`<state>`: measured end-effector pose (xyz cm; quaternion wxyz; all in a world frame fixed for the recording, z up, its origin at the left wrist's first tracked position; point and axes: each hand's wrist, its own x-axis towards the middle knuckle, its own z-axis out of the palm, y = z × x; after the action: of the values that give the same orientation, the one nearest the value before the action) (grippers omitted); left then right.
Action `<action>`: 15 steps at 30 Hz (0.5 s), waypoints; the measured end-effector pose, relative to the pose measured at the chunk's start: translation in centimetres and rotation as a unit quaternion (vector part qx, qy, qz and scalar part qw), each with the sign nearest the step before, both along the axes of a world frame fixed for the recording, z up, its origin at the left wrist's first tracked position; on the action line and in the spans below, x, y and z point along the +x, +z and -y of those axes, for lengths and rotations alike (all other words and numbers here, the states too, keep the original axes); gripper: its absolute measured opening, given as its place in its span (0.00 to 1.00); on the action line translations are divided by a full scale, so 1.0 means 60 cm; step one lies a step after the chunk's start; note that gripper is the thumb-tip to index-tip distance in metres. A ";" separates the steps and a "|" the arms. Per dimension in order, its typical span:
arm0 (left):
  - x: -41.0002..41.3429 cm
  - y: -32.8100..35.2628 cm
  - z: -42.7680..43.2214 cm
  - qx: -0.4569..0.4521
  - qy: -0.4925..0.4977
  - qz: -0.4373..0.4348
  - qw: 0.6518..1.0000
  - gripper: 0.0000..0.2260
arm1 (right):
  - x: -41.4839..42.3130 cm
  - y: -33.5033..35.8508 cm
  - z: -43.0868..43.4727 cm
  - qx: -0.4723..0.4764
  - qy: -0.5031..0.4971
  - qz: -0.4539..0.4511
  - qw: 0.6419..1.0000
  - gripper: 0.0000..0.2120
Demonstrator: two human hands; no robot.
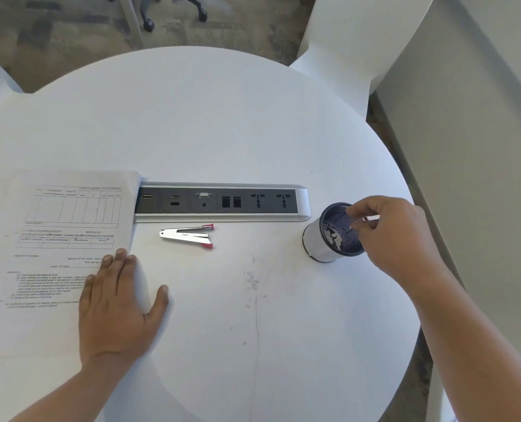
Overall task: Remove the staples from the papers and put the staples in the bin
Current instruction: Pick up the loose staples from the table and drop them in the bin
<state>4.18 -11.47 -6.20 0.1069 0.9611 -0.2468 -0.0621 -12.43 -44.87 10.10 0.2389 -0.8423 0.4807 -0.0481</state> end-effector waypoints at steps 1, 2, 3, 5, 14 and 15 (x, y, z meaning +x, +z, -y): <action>0.000 0.000 0.000 0.002 0.000 0.000 1.000 0.37 | 0.000 -0.001 0.001 0.002 -0.002 -0.003 1.000 0.10; 0.000 0.001 -0.001 0.003 0.000 0.000 1.000 0.37 | 0.000 -0.002 0.002 0.005 -0.001 -0.002 1.000 0.09; 0.000 0.001 0.000 0.003 0.000 -0.001 1.000 0.37 | 0.000 -0.001 0.002 0.007 0.003 0.000 1.000 0.09; 0.001 0.001 0.000 0.004 -0.001 -0.003 1.000 0.37 | 0.001 0.002 0.001 0.004 0.017 -0.001 1.000 0.09; 0.002 -0.001 0.000 0.003 -0.004 -0.002 1.000 0.38 | 0.001 -0.005 0.006 0.039 0.005 0.033 0.999 0.13; 0.002 -0.002 0.000 0.003 -0.005 -0.002 1.000 0.38 | 0.002 -0.005 0.006 0.059 -0.001 0.039 0.998 0.14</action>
<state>4.30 -11.46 -6.32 0.1038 0.9602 -0.2510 -0.0652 -12.32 -45.25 9.83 0.3064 -0.8240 0.4737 -0.0527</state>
